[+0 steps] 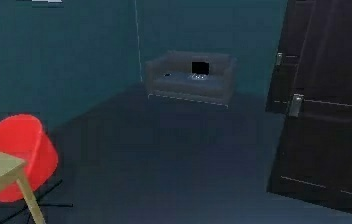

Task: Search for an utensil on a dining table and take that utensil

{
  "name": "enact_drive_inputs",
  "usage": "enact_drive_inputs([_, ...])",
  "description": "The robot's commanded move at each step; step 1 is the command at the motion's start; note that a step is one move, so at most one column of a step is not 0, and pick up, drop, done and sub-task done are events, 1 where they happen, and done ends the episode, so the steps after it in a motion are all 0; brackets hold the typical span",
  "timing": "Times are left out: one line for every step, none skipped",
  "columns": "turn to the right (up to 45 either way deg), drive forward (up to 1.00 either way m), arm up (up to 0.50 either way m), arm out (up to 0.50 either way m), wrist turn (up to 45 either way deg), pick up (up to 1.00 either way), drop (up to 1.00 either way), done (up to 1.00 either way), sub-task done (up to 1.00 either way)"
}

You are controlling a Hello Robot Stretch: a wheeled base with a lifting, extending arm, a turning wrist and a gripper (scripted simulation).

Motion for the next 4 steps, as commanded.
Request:
enact_drive_inputs([3.0,0.0,0.0,0.0,0.0,0.0,0.0,0.0,0.0])
enact_drive_inputs([0.0,1.0,0.0,0.0,0.0,0.0,0.0,0.0,0.0])
enact_drive_inputs([3.0,0.0,0.0,0.0,0.0,0.0,0.0,0.0,0.0])
enact_drive_inputs([0.0,0.35,0.0,0.0,0.0,0.0,0.0,0.0,0.0])
